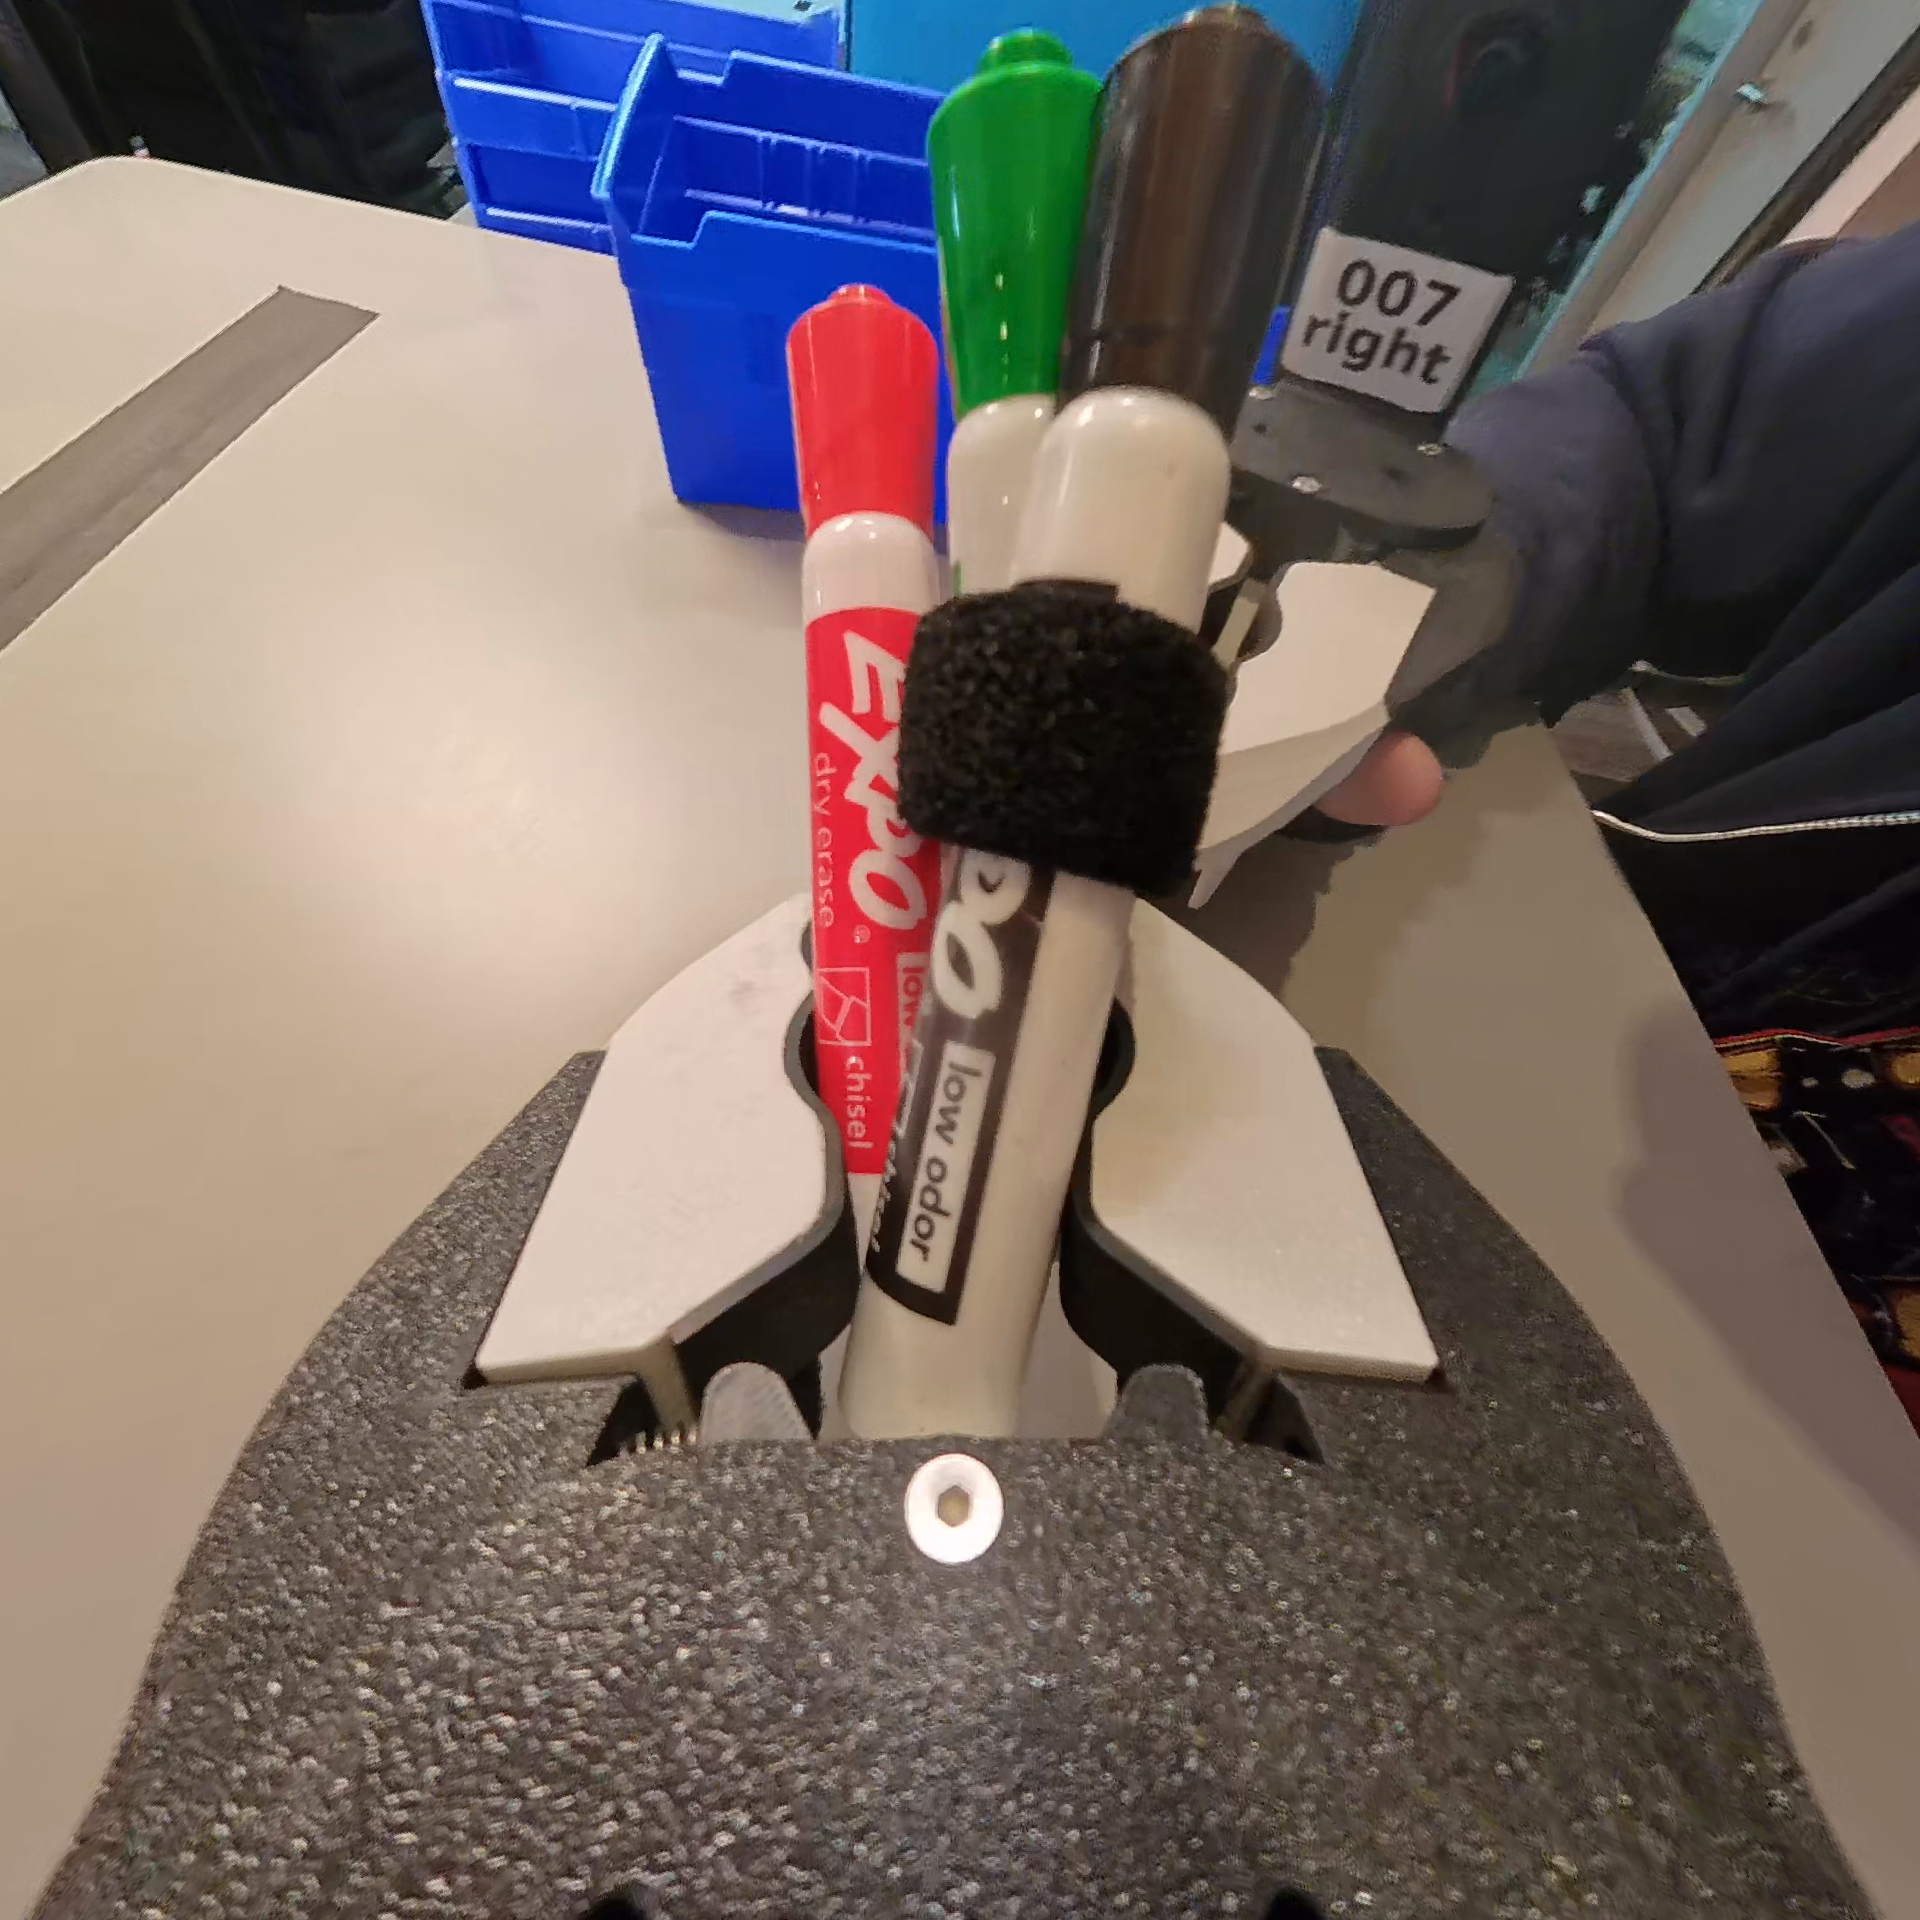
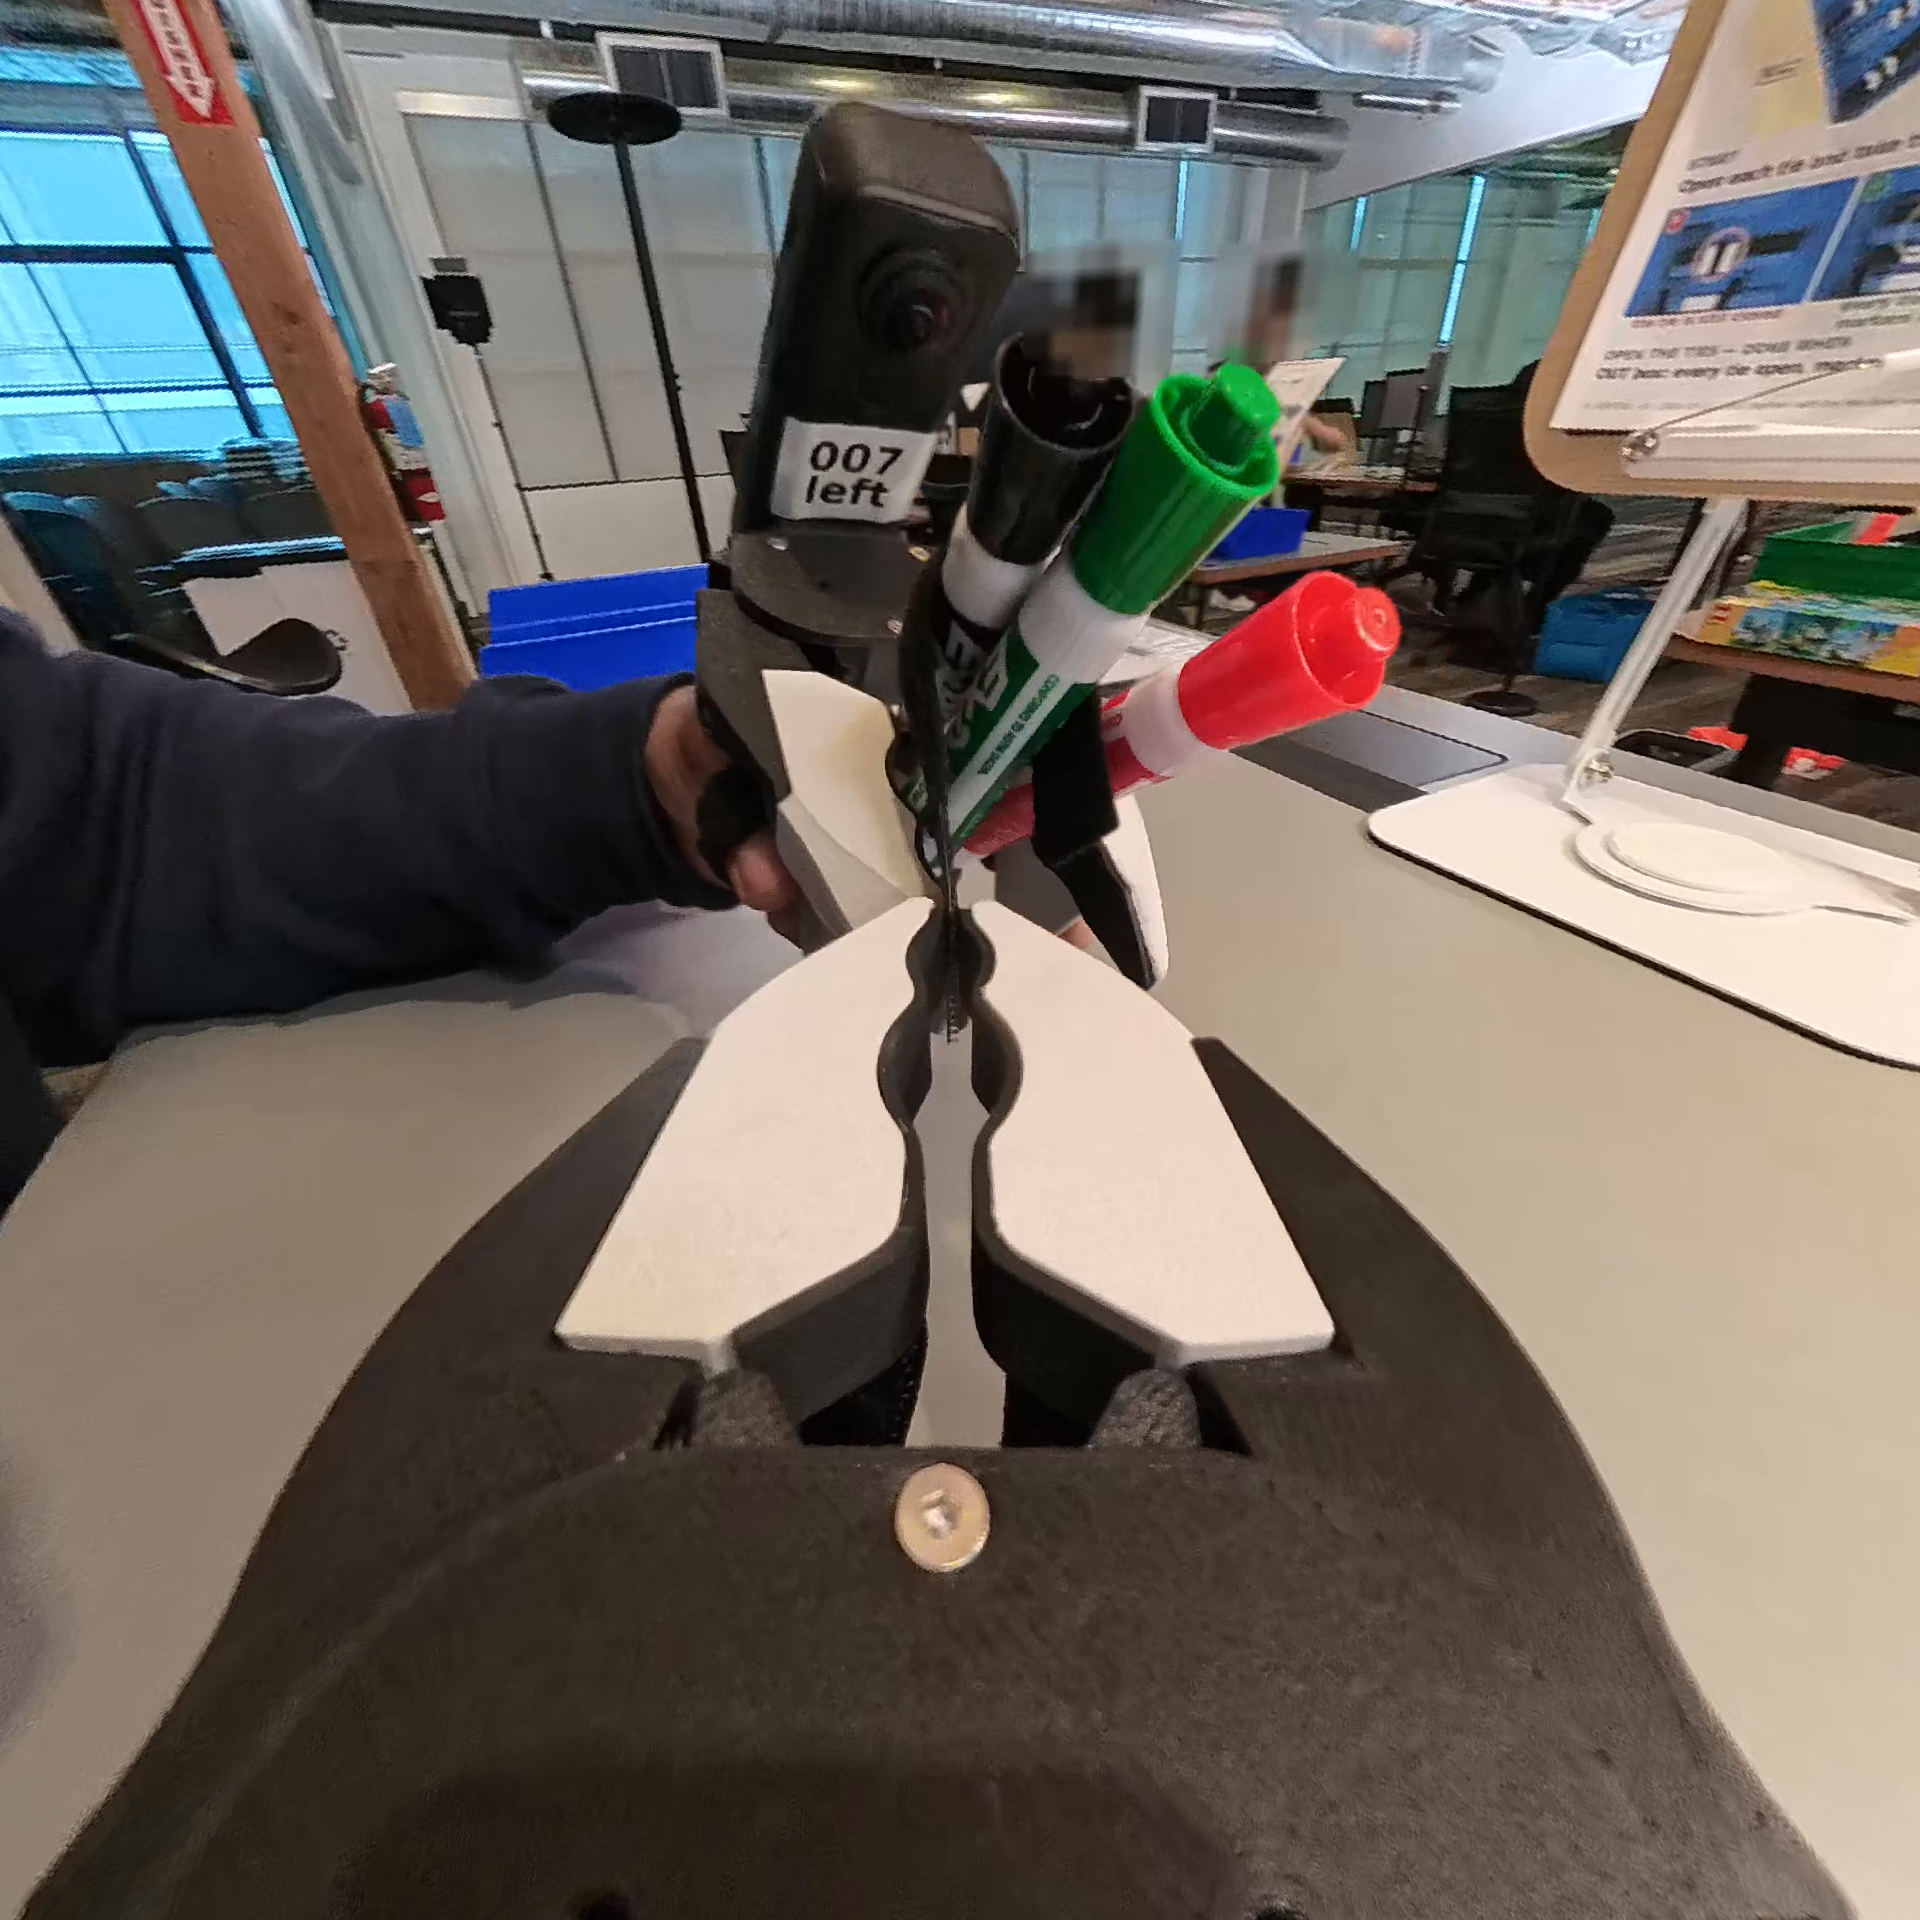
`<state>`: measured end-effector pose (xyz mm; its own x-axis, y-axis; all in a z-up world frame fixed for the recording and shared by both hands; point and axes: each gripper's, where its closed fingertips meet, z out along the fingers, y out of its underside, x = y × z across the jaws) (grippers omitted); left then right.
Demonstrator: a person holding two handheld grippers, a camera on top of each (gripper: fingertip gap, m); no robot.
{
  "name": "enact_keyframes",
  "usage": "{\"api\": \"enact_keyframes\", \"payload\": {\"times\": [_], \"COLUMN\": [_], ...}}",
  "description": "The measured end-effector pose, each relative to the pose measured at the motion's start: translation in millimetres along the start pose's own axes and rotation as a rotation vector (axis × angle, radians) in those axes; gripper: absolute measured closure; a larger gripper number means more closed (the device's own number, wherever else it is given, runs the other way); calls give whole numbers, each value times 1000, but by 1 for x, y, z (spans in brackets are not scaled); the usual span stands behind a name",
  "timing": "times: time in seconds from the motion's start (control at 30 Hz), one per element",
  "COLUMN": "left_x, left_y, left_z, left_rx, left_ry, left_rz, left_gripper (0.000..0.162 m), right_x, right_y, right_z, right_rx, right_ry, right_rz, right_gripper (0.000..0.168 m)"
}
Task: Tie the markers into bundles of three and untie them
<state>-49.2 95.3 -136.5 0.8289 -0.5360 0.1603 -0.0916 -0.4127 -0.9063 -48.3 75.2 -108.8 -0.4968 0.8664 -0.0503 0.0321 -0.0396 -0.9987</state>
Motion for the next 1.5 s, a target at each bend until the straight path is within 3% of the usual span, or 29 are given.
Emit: {"api": "enact_keyframes", "payload": {"times": [0.33,0.87,1.5], "left_x": [22,45,40], "left_y": [-4,-4,4], "left_z": [-3,-6,0], "left_rx": [59,96,45], "left_ry": [150,326,295], "left_rz": [31,-1,-18], "left_gripper": [118,118,118], "right_x": [-7,-6,-2], "right_y": [-3,-7,-12], "right_z": [-2,-6,-8], "right_rx": [-2,14,52], "right_ry": [-104,-82,-29], "right_rz": [-5,-153,-155], "right_gripper": [167,166,167]}}
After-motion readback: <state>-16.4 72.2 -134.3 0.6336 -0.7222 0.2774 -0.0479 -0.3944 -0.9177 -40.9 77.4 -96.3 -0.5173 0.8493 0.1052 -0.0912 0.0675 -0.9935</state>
